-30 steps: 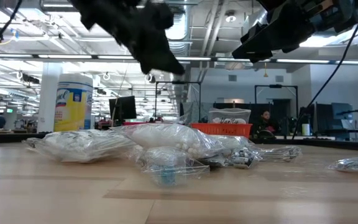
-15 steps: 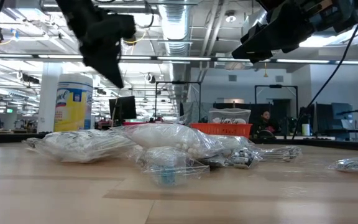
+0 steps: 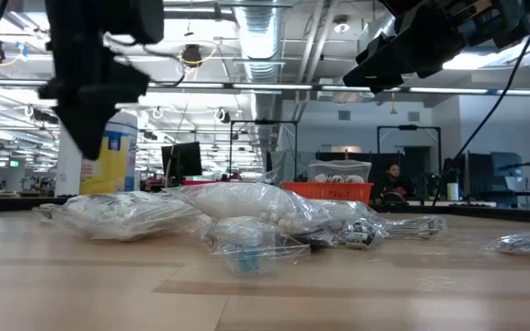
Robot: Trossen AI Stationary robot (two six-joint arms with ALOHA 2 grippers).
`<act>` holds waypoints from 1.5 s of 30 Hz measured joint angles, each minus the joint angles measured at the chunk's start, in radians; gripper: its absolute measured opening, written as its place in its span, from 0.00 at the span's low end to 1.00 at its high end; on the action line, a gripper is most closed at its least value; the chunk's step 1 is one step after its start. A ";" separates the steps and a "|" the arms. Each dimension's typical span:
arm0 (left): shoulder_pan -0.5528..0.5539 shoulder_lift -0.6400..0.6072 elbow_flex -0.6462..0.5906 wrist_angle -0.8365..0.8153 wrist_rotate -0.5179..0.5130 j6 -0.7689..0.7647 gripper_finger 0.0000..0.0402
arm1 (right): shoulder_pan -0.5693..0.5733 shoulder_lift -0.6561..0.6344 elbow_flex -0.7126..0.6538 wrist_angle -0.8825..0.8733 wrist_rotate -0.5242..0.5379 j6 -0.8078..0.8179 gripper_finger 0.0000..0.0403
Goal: Pick & Place Travel size toiletries
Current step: Put the silver nail cutter into the green bin
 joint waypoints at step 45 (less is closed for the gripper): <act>0.026 0.000 -0.276 0.368 0.183 -0.002 0.11 | 0.000 0.000 -0.001 0.009 0.000 0.009 0.32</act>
